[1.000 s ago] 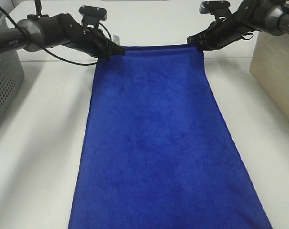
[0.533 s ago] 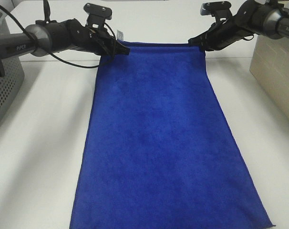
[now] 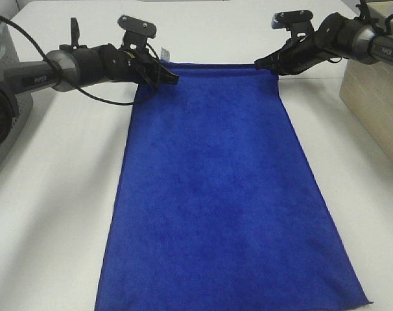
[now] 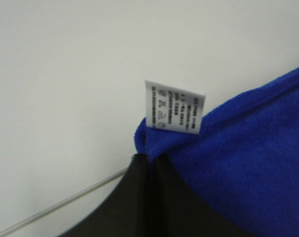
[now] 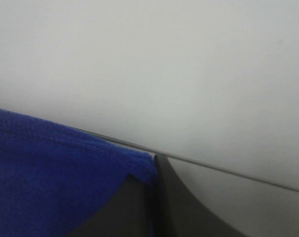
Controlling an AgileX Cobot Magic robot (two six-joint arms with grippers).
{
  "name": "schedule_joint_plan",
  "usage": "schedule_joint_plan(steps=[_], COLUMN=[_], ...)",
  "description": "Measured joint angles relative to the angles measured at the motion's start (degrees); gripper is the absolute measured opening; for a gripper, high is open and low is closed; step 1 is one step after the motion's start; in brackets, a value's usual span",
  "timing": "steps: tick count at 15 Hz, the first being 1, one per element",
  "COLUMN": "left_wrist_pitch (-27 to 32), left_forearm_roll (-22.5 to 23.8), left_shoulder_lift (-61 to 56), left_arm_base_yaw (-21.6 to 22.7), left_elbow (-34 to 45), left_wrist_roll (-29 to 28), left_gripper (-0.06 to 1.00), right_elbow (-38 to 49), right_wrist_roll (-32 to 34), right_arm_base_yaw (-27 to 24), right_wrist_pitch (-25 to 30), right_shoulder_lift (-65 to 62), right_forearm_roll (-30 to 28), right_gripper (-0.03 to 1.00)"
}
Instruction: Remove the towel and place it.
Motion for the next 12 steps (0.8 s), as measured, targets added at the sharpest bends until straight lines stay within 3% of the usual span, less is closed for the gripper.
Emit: schedule_joint_plan(steps=[4,8,12], left_wrist_pitch=[-6.36,-8.77,-8.88], left_forearm_roll=[2.69,3.5,3.72], left_shoulder_lift=[2.18,2.23,2.23], left_arm_base_yaw=[-1.43,-1.49,-1.49], left_elbow=[0.0,0.0,0.0], left_wrist_roll=[0.0,0.0,0.0], left_gripper=[0.06,0.08,0.23], right_elbow=[0.0,0.0,0.0], right_wrist_roll=[0.0,0.0,0.0], right_arm_base_yaw=[-0.29,-0.34,-0.52], right_wrist_pitch=[-2.29,-2.98,-2.64], right_shoulder_lift=[0.57,0.57,0.57], right_forearm_roll=[-0.17,-0.17,-0.11], right_gripper=[0.02,0.02,0.07])
